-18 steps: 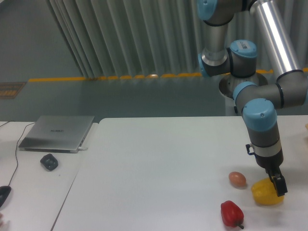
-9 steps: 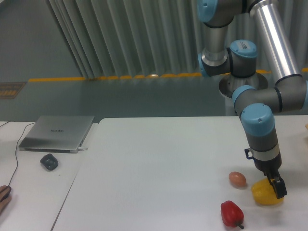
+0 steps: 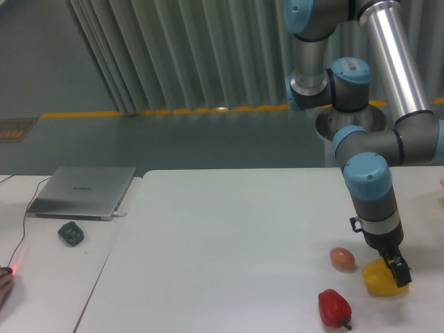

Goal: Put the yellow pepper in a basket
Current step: 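Close the gripper on the yellow pepper's stem end, then lift the yellow pepper and carry it away from the red pepper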

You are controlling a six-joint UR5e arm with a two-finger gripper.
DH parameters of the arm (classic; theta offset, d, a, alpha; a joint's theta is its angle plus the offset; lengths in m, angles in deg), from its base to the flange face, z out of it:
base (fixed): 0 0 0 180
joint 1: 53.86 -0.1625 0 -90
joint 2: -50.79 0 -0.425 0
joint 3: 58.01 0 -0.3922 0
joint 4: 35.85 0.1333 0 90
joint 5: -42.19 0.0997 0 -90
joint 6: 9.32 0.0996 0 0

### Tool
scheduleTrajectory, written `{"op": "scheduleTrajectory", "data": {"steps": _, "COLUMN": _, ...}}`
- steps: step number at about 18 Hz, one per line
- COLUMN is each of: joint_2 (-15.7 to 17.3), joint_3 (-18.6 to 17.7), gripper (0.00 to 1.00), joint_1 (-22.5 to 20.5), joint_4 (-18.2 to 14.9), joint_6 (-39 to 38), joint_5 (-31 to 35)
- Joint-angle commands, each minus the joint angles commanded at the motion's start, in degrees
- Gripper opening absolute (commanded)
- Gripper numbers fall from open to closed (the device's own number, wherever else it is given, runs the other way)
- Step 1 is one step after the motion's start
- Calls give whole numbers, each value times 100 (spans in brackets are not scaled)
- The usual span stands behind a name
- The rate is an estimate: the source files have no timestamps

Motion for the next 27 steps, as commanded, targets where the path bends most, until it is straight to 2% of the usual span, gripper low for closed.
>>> {"op": "scheduleTrajectory", "data": {"steps": 1, "joint_2": 0, "joint_3": 0, "gripper": 44, "joint_1": 0, "joint_4": 0, "joint_6": 9, "joint_5": 35}}
{"op": "scheduleTrajectory", "data": {"steps": 11, "joint_2": 202, "joint_3": 61, "gripper": 40, "joint_1": -70, "joint_4": -123, "joint_6": 79, "joint_5": 27}}
{"op": "scheduleTrajectory", "data": {"steps": 14, "joint_2": 351, "joint_3": 166, "gripper": 40, "joint_1": -202, "joint_4": -386, "joint_6": 131, "joint_5": 9}}
{"op": "scheduleTrajectory", "data": {"steps": 17, "joint_2": 483, "joint_3": 483, "gripper": 40, "joint_1": -421, "joint_4": -983, "joint_6": 517, "joint_5": 27}}
{"op": "scheduleTrajectory", "data": {"steps": 20, "joint_2": 650, "joint_3": 501, "gripper": 40, "joint_1": -676, "joint_4": -1098, "joint_6": 913, "joint_5": -43}}
{"op": "scheduleTrajectory", "data": {"steps": 22, "joint_2": 764, "joint_3": 492, "gripper": 40, "joint_1": -930, "joint_4": -1317, "joint_6": 1246, "joint_5": -175}}
{"op": "scheduleTrajectory", "data": {"steps": 25, "joint_2": 940, "joint_3": 501, "gripper": 41, "joint_1": -1440, "joint_4": -1581, "joint_6": 1721, "joint_5": -824}}
{"op": "scheduleTrajectory", "data": {"steps": 27, "joint_2": 1080, "joint_3": 527, "gripper": 40, "joint_1": -1599, "joint_4": -1748, "joint_6": 1872, "joint_5": -958}}
